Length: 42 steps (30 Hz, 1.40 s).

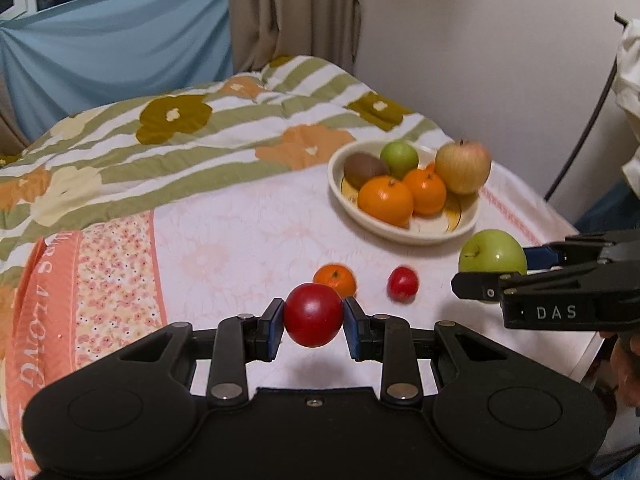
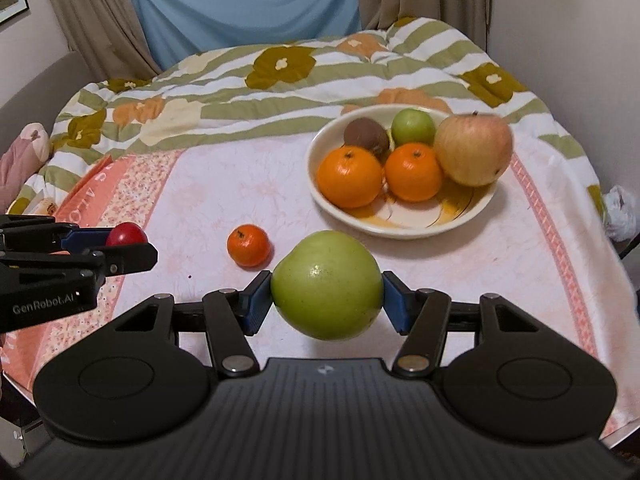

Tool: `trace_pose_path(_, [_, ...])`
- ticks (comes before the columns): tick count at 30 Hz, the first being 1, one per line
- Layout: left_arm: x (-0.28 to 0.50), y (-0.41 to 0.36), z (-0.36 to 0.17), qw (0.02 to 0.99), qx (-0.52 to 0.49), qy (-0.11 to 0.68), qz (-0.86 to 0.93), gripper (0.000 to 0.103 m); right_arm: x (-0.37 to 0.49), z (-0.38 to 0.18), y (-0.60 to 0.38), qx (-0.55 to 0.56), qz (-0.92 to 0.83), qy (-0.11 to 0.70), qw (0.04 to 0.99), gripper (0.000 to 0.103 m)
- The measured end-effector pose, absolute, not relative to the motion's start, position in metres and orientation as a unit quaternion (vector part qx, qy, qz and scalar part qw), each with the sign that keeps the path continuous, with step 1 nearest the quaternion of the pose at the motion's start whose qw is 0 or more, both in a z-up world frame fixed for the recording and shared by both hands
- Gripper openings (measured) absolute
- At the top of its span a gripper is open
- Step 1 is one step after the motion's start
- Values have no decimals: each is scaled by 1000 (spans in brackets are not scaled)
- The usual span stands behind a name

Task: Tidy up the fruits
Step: 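Carry the tomato and green apple into the duck bowl and open both tools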

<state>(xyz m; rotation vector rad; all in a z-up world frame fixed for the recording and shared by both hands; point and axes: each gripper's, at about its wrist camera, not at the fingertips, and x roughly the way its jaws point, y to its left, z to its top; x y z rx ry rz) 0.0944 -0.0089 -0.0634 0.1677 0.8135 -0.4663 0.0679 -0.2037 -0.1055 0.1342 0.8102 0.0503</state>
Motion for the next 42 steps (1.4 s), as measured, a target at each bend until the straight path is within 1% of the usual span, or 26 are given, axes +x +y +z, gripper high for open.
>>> trace_pose_path(7, [91, -32, -38, 903, 62, 371, -207, 34, 70, -78, -232, 52, 43, 375, 925, 73])
trace_pose_path(15, [104, -63, -26, 913, 58, 355, -190, 34, 96, -63, -259, 26, 66, 359, 931, 73])
trace_pose_path(20, [113, -76, -28, 916, 55, 357, -174, 34, 122, -76, -269, 21, 76, 365, 928, 73])
trace_pose_path(28, [130, -86, -45, 911, 56, 379, -154, 34, 157, -117, -267, 16, 92, 390, 916, 73])
trace_pose_path(39, [146, -97, -57, 904, 61, 395, -154, 34, 164, -136, -261, 14, 78, 391, 917, 74])
trace_pose_path(40, [147, -97, -57, 903, 62, 395, -155, 34, 163, -136, -262, 16, 77, 384, 920, 76])
trace_pose_path(41, [149, -98, -58, 903, 62, 396, -156, 34, 162, -134, -262, 16, 75, 377, 923, 85])
trace_pose_path(42, [150, -99, -58, 903, 63, 396, -157, 34, 161, -132, -262, 13, 71, 372, 925, 91])
